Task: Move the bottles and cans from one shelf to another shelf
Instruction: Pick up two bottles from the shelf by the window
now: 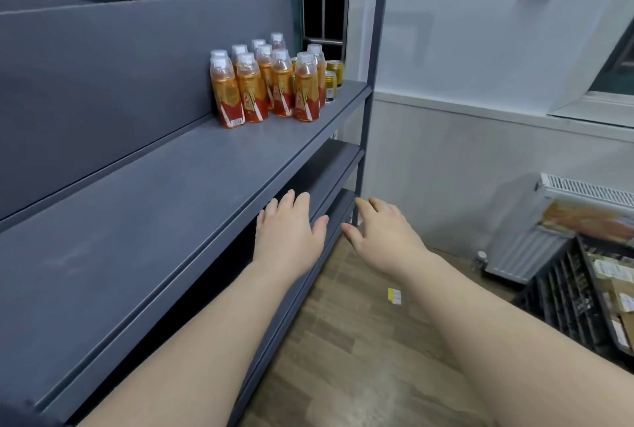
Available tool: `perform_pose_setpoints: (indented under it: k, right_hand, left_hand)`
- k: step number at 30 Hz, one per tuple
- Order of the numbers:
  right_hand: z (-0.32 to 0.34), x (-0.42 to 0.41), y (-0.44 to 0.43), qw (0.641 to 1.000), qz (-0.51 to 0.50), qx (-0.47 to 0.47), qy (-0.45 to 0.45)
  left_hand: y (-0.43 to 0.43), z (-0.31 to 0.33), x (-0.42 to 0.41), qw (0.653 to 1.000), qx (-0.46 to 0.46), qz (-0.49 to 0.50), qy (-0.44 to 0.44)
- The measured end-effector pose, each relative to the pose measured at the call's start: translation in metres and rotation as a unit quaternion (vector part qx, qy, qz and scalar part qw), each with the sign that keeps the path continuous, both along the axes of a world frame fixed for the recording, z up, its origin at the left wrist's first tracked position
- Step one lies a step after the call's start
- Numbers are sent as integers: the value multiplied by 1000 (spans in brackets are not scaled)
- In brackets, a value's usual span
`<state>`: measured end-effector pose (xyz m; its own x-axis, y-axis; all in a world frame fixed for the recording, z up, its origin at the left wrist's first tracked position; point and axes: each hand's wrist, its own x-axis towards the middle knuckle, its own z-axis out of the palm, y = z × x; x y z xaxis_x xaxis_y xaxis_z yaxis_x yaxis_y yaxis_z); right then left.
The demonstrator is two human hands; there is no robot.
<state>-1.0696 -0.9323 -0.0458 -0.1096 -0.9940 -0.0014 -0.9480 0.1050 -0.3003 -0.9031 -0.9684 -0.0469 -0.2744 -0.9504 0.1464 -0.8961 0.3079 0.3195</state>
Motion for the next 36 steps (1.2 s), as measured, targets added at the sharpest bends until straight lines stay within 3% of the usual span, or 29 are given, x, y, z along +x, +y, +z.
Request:
perform_pose_setpoints:
  k: [9,19,36]
  right_hand:
    - [7,-73,-104,999,45,5,-19]
    - [-3,-75,-219,994,98,14,-36]
    - [6,-57,-390,992,39,-3,-124]
  left_hand:
    - [-86,11,-65,998,2,55,-3]
    - [-187,7,-61,992,20,123,-8]
    - [-363,3,-44,989,33,132,60]
